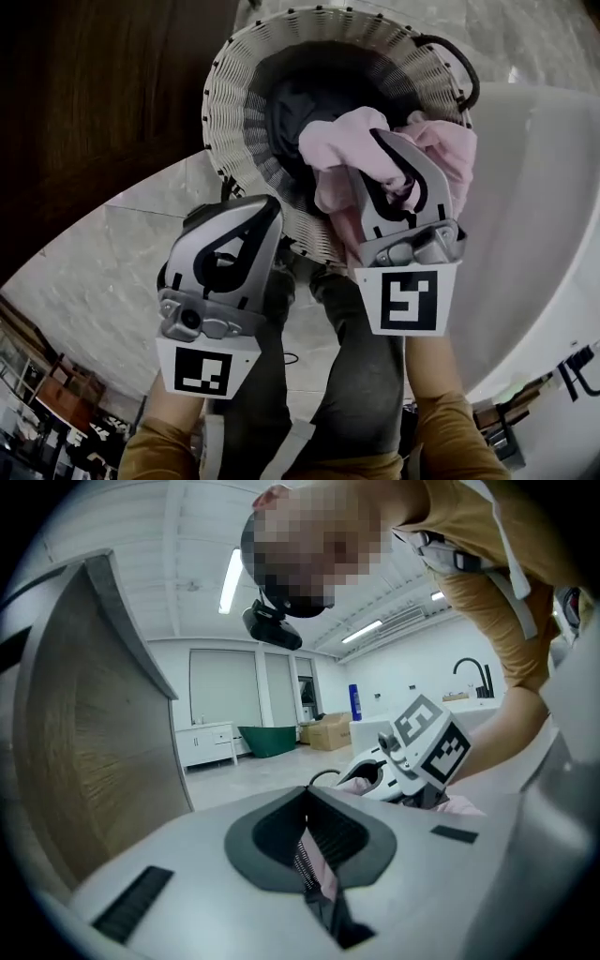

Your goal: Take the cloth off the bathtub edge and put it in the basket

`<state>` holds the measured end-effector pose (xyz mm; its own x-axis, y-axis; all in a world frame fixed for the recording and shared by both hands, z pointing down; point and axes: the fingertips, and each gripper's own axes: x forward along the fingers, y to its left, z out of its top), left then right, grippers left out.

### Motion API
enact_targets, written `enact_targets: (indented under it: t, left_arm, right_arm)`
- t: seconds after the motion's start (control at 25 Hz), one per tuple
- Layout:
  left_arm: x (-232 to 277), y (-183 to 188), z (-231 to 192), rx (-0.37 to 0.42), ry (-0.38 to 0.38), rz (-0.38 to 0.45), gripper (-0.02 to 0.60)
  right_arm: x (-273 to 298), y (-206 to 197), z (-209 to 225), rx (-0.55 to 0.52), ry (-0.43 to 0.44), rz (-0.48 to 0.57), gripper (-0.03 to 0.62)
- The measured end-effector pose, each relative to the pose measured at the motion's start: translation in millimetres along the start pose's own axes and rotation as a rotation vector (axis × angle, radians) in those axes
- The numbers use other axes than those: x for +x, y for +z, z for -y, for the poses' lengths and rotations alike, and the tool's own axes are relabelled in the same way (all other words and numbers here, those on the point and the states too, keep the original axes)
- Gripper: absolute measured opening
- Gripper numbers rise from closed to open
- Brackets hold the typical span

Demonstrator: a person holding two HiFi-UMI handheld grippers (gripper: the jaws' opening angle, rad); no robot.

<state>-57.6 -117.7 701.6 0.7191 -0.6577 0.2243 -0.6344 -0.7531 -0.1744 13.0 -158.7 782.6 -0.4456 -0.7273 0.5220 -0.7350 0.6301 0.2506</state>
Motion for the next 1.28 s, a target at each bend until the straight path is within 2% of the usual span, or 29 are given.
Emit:
enact_targets:
  t: [0.2, 0.56, 0.84, 1.08, 1.28]
  left_arm:
    - [10.7, -22.2, 2.4, 0.010, -0.016, 0.026, 0.006]
    - [13.4, -35.2, 6.4, 0.028, -0.024, 0.041, 0.006]
    - [12.8, -31.0, 4.6, 0.008, -0.002, 0.024, 0.006]
    - [5.0, 6.1, 1.6, -0.010, -0.004, 0.023, 0.006]
    - [-5.9, 55.4, -1.5, -0.017, -0.004, 0.039, 0.006]
  right_arm:
    - [26.0, -44.1, -18.6, 0.015, 0.102, -0.112, 0.178]
    - [43.2, -61.1, -24.3, 0.004, 0.092, -0.117, 0.195]
    - [41.1, -63.2, -19.2, 0.008, 0.096, -0.134, 0.193]
    - [14.1, -30.9, -13.9, 0.013, 0.113, -0.137, 0.179]
    - [-24.5, 2.9, -3.8, -0.007, 0.104, -0.157, 0.100]
